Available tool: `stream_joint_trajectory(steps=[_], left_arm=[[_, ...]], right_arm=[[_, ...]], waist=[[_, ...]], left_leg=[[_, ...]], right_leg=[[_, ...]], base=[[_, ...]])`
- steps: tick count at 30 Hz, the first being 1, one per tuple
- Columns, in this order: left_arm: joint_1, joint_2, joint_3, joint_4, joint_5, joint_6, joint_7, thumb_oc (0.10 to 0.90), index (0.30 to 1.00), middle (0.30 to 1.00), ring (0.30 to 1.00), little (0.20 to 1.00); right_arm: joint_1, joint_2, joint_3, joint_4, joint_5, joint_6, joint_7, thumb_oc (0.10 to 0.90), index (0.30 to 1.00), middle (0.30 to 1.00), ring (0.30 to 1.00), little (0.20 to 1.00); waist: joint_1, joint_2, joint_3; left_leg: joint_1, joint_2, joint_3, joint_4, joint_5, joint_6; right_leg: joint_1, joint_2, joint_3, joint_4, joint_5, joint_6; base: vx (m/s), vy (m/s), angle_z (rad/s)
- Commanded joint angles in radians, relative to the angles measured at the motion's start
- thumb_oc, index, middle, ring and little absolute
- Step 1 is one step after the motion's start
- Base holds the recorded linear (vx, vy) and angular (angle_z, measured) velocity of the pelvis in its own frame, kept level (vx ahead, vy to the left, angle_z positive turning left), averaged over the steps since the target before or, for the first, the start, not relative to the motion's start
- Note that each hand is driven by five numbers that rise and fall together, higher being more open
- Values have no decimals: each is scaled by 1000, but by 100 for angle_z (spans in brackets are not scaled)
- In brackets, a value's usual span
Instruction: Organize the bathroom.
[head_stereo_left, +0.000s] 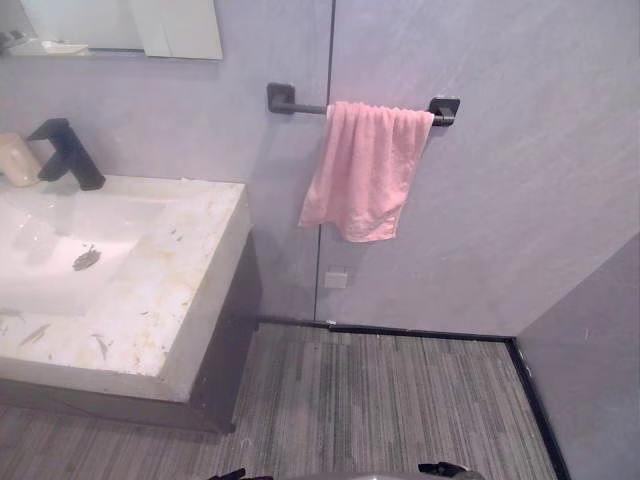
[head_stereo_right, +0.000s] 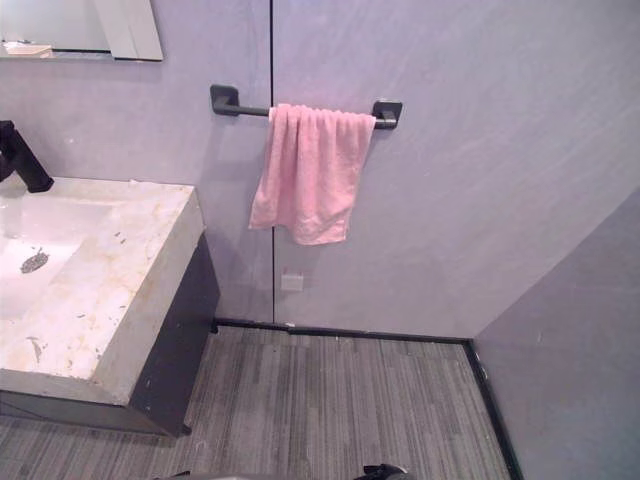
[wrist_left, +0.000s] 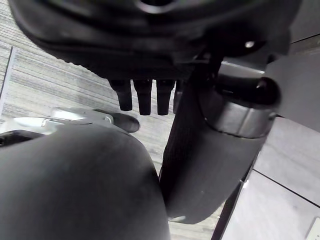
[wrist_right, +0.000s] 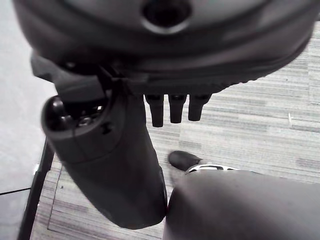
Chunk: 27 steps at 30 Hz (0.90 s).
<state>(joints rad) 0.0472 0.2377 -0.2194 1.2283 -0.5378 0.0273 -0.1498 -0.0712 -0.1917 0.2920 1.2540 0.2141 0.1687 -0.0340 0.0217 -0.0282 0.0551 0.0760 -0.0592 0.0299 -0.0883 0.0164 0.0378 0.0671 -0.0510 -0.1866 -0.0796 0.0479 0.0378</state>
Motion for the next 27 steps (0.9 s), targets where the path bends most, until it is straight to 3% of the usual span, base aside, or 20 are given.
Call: stream_joint_trajectory(steps=[1, 9, 15, 17, 18, 19, 20, 22, 23, 24, 27], left_arm=[[-42, -22, -6, 53, 37, -4, -5, 800, 900, 900, 900, 900], [-47, -16, -3, 60, 72, 13, -7, 800, 900, 900, 900, 900], [-61, -3, -9, 52, 88, 19, -22, 800, 900, 900, 900, 900], [-77, 3, -15, 41, 82, 31, -24, 800, 900, 900, 900, 900], [-86, 6, -23, 37, 90, 38, -17, 800, 900, 900, 900, 900], [-87, 6, -26, 37, 89, 38, -15, 800, 900, 900, 900, 900], [-93, 7, -37, 37, 87, 46, -6, 800, 900, 900, 900, 900], [-103, 10, -47, 38, 65, 58, 6, 800, 900, 900, 900, 900], [-107, 11, -47, 37, 68, 60, 4, 800, 900, 900, 900, 900], [-106, 13, -50, 31, 64, 54, 2, 800, 900, 900, 900, 900], [-94, 16, -50, 20, 53, 44, 7, 800, 900, 900, 900, 900]], right_arm=[[15, -17, 33, 100, 34, 52, -1, 800, 900, 900, 900, 900], [9, -25, 19, 102, 60, 38, -21, 800, 900, 900, 900, 900], [0, -36, 1, 99, 82, 21, -43, 800, 900, 900, 900, 900], [-2, -41, -7, 89, 89, 5, -50, 800, 900, 900, 900, 900], [-4, -47, -15, 86, 101, -9, -56, 800, 900, 900, 900, 900], [-3, -49, -17, 85, 104, -13, -58, 800, 900, 900, 900, 900], [0, -53, -20, 81, 118, -19, -61, 800, 900, 900, 900, 900], [15, -56, -27, 74, 109, -16, -52, 800, 900, 900, 900, 900], [20, -59, -34, 74, 98, -19, -47, 800, 900, 900, 900, 900], [27, -66, -45, 78, 83, -18, -38, 800, 900, 900, 900, 900], [33, -70, -62, 84, 69, -14, -29, 800, 900, 900, 900, 900]], waist=[[0, 35, -1], [-6, 41, 15], [-23, 52, 40], [-31, 60, 59], [-40, 70, 78], [-43, 73, 84], [-56, 79, 102], [-80, 72, 127], [-85, 65, 133], [-95, 59, 145], [-101, 58, 164]], left_leg=[[-28, 28, 73, 1, -2, -16], [-19, 23, 82, 6, -1, -6], [-45, 19, 95, 95, -33, 7], [-63, 14, 108, 134, -47, 26], [-65, 13, 111, 144, -56, 41], [-65, 14, 110, 148, -59, 44], [-60, 12, 106, 162, -70, 49], [-48, 10, 101, 198, -95, 38], [-49, 8, 98, 223, -114, 31], [-56, 7, 86, 267, -157, 17], [-69, 23, 88, 326, -206, 8]], right_leg=[[-21, -31, -19, -8, 34, 85], [-33, -42, 4, 33, 21, 86], [-65, -61, 32, 131, -9, 87], [-131, -92, 38, 272, 10, 91], [-197, -112, 51, 416, 49, 87], [-220, -116, 59, 457, 63, 86], [-283, -130, 83, 527, 116, 84], [-322, -175, 105, 408, 193, 97], [-321, -192, 110, 298, 194, 100], [-326, -218, 132, 90, 203, 114], [-345, -245, 169, -8, 200, 137]], base=[[30, 26, 0], [20, 34, -3], [9, 74, -13], [-41, 132, -23], [-49, 144, -31], [-15, 127, -41], [56, 37, -39], [135, -60, -11], [205, -198, 8], [156, -166, 1], [166, -206, -9]])
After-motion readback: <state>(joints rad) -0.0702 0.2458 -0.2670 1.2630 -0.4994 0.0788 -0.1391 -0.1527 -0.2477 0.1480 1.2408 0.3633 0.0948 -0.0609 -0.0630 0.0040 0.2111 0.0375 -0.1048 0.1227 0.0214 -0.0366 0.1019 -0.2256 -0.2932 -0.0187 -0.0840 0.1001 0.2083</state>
